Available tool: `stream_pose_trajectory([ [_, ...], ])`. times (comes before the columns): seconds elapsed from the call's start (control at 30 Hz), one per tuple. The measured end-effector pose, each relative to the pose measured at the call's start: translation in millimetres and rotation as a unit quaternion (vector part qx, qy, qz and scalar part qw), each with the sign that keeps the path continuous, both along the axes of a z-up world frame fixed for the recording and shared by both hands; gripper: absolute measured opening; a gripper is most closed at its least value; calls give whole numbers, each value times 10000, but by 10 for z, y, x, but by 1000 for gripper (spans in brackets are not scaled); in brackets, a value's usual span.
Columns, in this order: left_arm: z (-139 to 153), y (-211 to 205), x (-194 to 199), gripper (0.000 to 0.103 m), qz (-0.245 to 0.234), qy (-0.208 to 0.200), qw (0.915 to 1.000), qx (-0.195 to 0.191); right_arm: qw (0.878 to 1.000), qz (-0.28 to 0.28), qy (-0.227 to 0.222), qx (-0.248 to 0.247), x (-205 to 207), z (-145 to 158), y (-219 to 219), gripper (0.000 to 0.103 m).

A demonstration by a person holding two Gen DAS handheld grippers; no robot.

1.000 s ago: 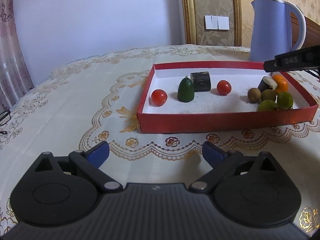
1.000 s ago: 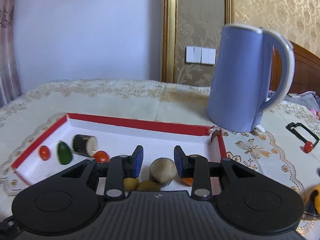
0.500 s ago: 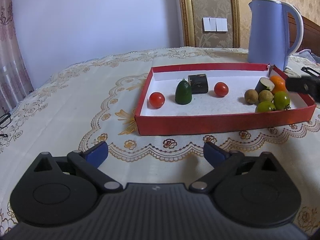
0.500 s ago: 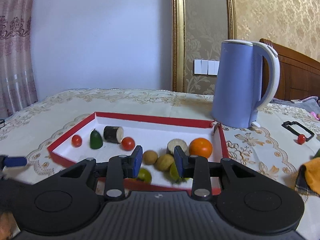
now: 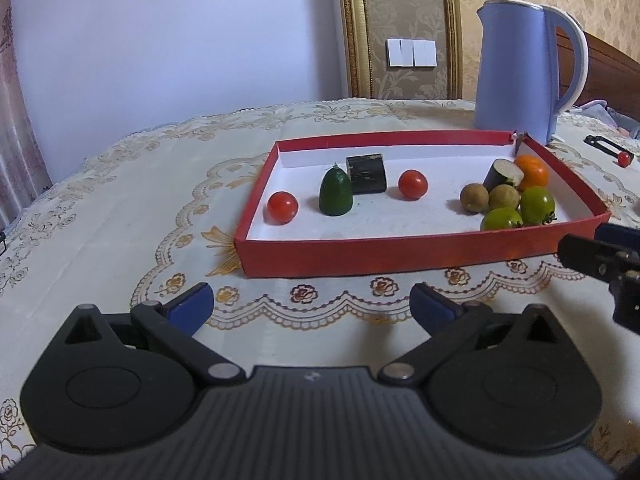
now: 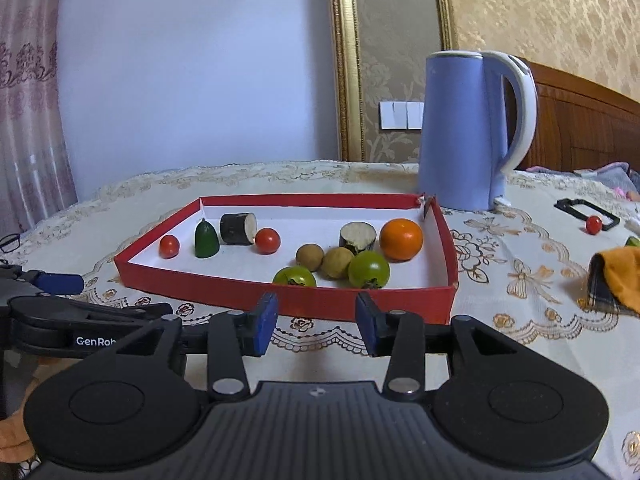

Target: Organize fruits

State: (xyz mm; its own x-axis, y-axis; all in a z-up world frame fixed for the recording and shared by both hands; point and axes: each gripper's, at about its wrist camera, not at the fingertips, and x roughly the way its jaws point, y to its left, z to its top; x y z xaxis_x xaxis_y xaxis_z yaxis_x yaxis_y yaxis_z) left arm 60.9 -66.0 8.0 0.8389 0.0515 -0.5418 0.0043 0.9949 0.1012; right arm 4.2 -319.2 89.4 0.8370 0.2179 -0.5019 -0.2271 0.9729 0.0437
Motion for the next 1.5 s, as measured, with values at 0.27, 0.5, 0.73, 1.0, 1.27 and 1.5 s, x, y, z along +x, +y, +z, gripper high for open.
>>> stream_pose_trajectory([
  [0.27, -16, -79, 31, 103, -42, 15, 10000, 58, 10000, -33, 5, -52, 6, -34, 49, 42],
  [0.5, -24, -73, 52, 103, -14, 75, 10000, 26, 9999, -27, 10, -147, 10, -58, 87, 46],
  [0.73, -30, -76, 61, 103, -11, 95, 10000, 25, 9998, 21, 64, -207, 28, -70, 110, 48],
  [1.0, -43, -76, 70, 103, -1, 114, 9999, 41, 9995, 76, 144, -276, 49, -85, 136, 54],
  [1.27, -46, -68, 83, 103, 42, 129, 9999, 29, 9988, 132, 337, -319, 103, -118, 156, 59],
  [1.5, -50, -80, 79, 103, 31, 103, 9999, 62, 9984, 165, 356, -400, 98, -129, 181, 63],
])
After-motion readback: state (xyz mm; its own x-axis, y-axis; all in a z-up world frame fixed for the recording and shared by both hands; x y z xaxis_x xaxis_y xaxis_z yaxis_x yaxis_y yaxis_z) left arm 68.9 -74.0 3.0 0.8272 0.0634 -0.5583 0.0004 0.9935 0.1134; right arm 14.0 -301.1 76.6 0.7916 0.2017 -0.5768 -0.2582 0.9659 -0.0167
